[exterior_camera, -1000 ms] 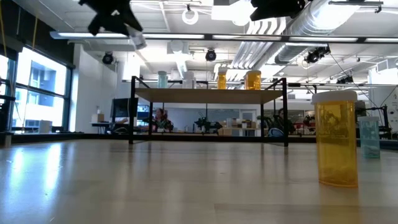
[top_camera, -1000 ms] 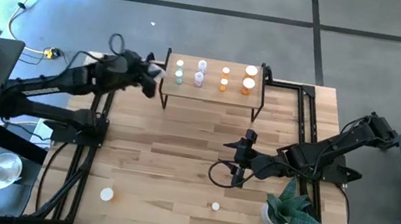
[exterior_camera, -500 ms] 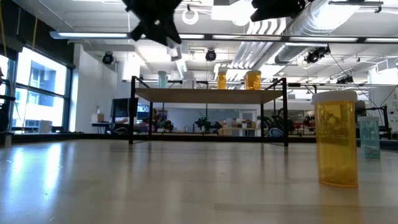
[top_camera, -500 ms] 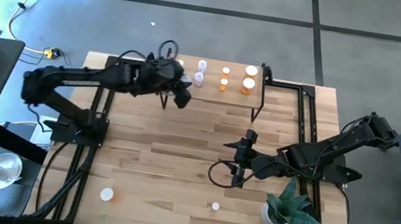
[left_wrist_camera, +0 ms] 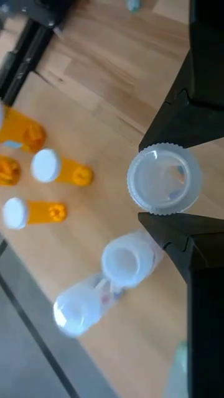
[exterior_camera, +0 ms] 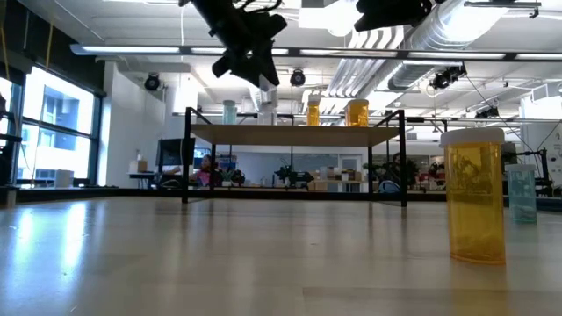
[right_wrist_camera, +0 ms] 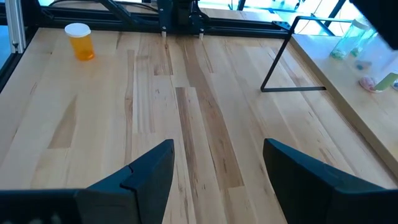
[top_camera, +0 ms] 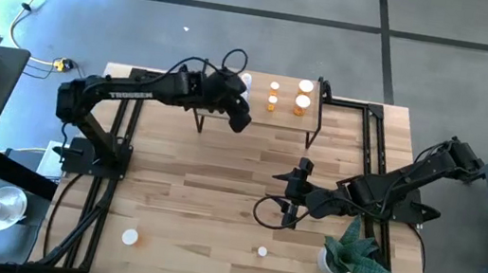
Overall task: Pick and place medicine bottles onto shelf by color
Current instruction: Put the transparent pill bottle on the shelf aligned with the other transparent pill bottles
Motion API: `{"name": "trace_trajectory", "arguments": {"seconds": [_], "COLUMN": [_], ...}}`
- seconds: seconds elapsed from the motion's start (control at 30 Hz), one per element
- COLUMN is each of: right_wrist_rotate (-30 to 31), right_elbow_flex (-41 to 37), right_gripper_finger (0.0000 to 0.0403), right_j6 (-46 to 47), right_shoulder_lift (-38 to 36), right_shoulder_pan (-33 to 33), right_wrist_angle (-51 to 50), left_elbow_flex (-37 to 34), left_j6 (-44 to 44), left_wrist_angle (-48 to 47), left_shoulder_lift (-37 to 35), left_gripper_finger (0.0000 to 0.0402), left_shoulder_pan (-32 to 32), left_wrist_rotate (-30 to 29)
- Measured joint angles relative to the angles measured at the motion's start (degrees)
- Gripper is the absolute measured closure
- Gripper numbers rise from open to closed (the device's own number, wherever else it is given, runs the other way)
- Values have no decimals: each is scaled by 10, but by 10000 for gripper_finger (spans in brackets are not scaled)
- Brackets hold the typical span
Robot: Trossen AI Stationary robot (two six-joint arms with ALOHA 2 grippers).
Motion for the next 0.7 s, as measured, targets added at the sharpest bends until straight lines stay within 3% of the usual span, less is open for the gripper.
{"name": "trace_trajectory", "arguments": {"seconds": [0.7], "right_wrist_rotate": [0], "right_elbow_flex": [0], "right_gripper_finger": [165], "right_j6": [1], "right_shoulder_lift": [0], "right_shoulder_pan": [0], "right_wrist_angle": [-1], "left_elbow_flex": [-19], "left_j6": [-16], "left_wrist_angle": [-3], "left_shoulder_lift": [26], "left_gripper_finger": [264], "left_shoulder_pan": [0], "left_wrist_rotate": [-37]}}
